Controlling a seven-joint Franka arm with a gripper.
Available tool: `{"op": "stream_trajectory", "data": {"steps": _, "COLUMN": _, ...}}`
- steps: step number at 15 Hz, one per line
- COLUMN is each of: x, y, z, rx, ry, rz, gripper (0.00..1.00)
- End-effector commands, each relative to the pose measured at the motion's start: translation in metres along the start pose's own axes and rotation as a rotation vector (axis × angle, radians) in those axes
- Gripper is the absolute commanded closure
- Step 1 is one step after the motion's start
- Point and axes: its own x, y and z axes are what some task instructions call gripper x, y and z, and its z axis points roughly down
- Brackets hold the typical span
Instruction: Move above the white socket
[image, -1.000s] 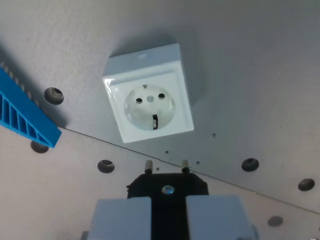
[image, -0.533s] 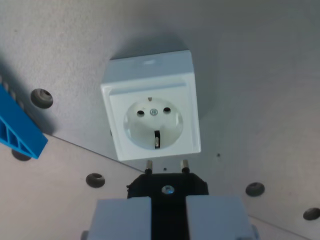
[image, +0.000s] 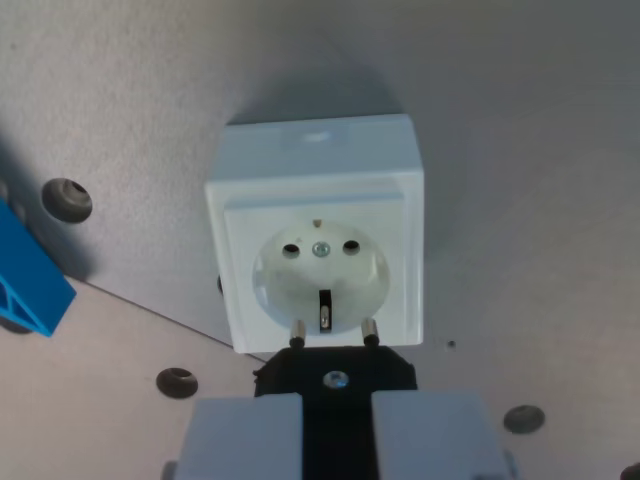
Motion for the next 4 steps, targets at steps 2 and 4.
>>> {"op": "stream_trajectory", "data": {"steps": 2, "x": -0.0046, "y": -0.0047, "z": 0.0102, "rx": -0.085, "ry": 0.081, "rz": -0.066, "gripper": 1.0}}
{"op": "stream_trajectory", "data": {"steps": 4, "x": -0.0046, "y": -0.0053, "z": 0.0123, "rx": -0.08, "ry": 0.082, "rz": -0.061, "gripper": 1.0}}
